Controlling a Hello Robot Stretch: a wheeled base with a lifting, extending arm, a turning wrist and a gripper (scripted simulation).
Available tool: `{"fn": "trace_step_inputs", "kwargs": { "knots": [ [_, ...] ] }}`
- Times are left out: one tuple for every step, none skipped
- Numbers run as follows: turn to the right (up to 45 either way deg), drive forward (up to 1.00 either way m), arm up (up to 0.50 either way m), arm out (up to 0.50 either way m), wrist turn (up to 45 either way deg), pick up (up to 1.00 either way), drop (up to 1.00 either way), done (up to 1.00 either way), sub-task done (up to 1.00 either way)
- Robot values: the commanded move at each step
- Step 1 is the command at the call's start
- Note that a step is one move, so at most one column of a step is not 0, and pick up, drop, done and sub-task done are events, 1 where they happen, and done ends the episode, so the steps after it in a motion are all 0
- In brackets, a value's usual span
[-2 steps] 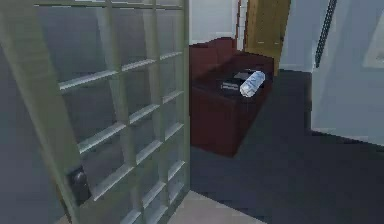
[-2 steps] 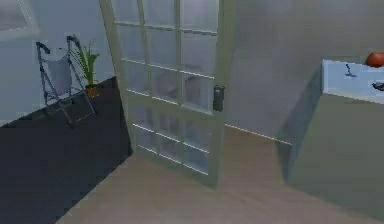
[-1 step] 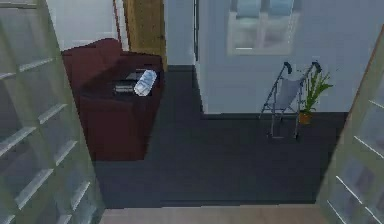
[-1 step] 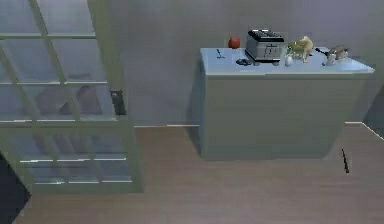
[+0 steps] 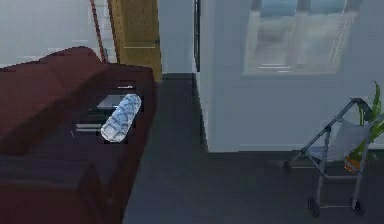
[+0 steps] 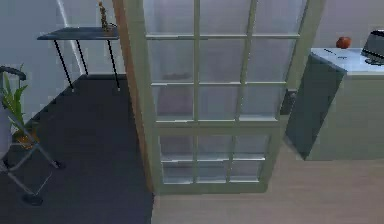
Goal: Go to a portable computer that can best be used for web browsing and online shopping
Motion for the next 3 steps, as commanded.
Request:
{"fn": "trace_step_inputs", "kwargs": {
  "knots": [
    [0.0,1.00,0.00,0.00,0.0,0.00,0.00,0.00,0.00],
    [0.0,0.35,0.00,0.00,0.0,0.00,0.00,0.00,0.00],
    [-45.0,0.00,0.00,0.00,0.0,0.00,0.00,0.00,0.00]
  ]
}}
